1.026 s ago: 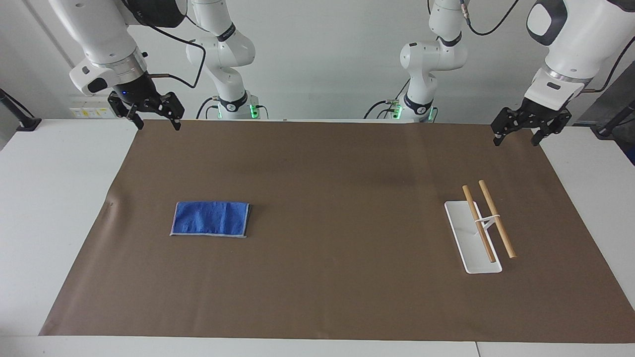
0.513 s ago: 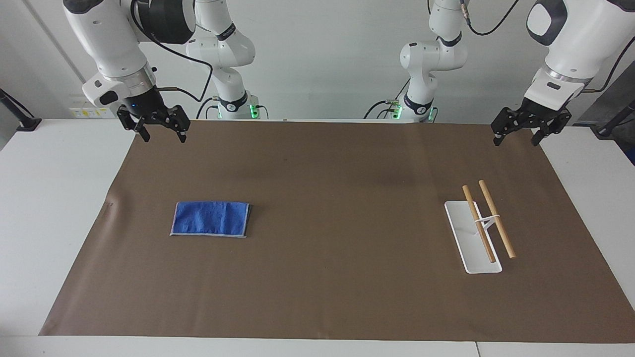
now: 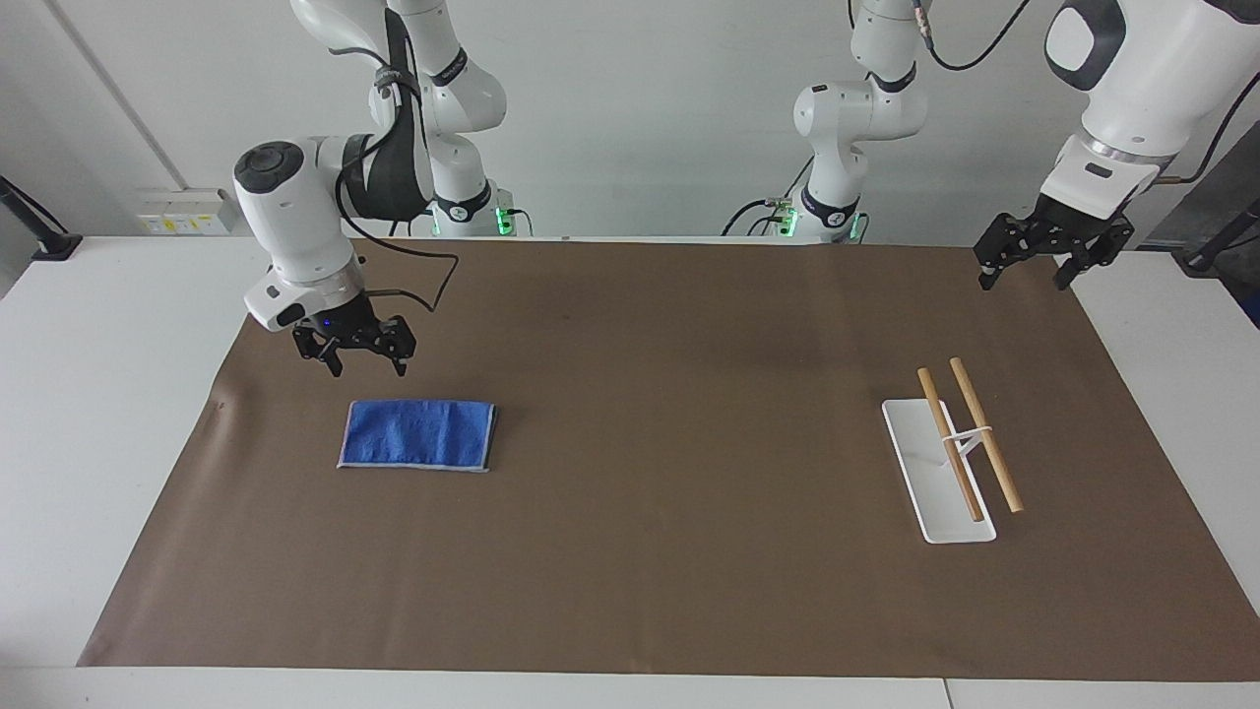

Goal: Right arm passes towel to left arm to hang
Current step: 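Reach the right gripper down and grasp the blue towel's edge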

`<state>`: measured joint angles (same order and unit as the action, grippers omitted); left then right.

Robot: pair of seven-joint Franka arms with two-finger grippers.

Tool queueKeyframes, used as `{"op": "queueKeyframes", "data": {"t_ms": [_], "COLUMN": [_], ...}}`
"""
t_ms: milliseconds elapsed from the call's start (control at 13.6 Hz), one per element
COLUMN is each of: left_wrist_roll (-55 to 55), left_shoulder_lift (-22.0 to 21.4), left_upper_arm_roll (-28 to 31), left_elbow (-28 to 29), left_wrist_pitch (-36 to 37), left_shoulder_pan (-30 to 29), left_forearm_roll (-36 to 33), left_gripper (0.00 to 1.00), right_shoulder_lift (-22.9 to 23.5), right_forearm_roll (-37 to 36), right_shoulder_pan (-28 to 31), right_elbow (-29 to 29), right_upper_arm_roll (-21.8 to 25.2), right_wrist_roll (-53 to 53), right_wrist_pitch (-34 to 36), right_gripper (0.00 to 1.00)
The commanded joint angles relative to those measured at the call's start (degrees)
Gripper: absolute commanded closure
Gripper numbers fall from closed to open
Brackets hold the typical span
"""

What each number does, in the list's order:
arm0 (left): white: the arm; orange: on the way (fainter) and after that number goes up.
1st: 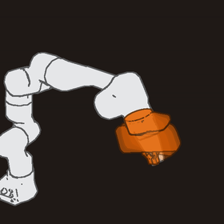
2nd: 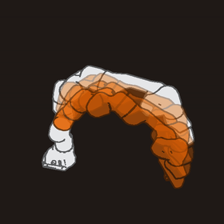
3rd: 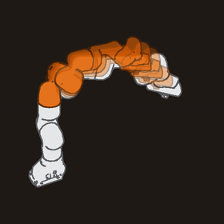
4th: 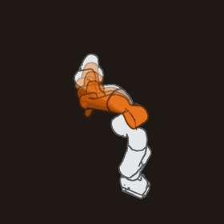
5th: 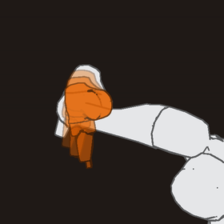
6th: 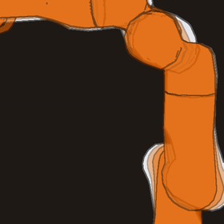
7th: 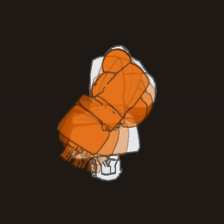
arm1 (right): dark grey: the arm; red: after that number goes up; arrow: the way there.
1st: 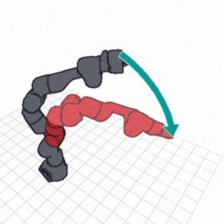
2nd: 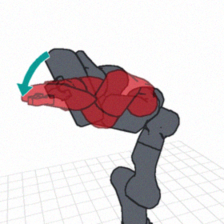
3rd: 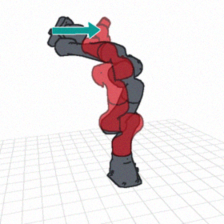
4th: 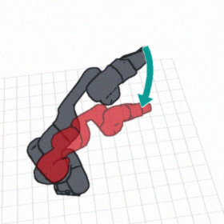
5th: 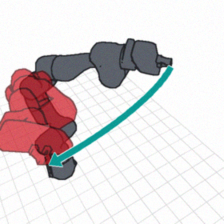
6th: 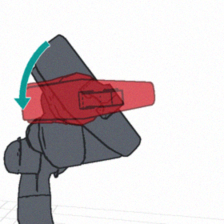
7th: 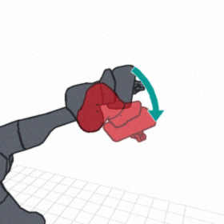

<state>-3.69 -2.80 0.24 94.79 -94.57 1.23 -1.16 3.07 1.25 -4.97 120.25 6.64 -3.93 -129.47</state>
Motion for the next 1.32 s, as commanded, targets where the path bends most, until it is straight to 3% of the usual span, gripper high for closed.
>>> {"op": "queueKeyframes", "data": {"t_ms": [0,366,806,879,1099,1246], "left_wrist_roll": [0.71,0.71,0.71,0.71,0.71,0.71], "left_shoulder_lift": [-1.33,-1.33,-1.33,-1.33,-1.33,-1.33], "left_upper_arm_roll": [0.28,0.28,0.28,0.28,0.28,0.28], "left_elbow": [1.36,1.36,1.36,1.36,1.36,1.36], "left_wrist_pitch": [0.35,0.35,0.35,0.35,0.35,0.35], "left_shoulder_pan": [0.36,0.36,0.36,0.36,0.36,0.36], "left_forearm_roll": [-1.21,-1.21,-1.21,-1.21,-1.21,-1.21], "left_gripper": [0.00,0.00,0.00,0.00,0.00,0.00], "right_shoulder_lift": [5.70,12.04,12.75,12.93,13.02,13.11], "right_forearm_roll": [2.62,3.49,7.37,7.37,7.37,7.37], "right_shoulder_pan": [-0.56,-0.57,-1.36,-1.36,-1.36,-1.44], "right_elbow": [-0.19,0.95,3.85,3.94,4.03,3.85], "right_upper_arm_roll": [-0.31,-0.40,-0.40,-0.40,-0.40,-0.40], "right_wrist_roll": [-7.38,-8.19,-10.04,-10.13,-10.22,-9.69], "right_wrist_pitch": [-5.86,-13.78,-17.04,-17.22,-17.40,-17.31], "right_gripper": [0.00,0.00,0.00,0.05,0.67,1.00]}}
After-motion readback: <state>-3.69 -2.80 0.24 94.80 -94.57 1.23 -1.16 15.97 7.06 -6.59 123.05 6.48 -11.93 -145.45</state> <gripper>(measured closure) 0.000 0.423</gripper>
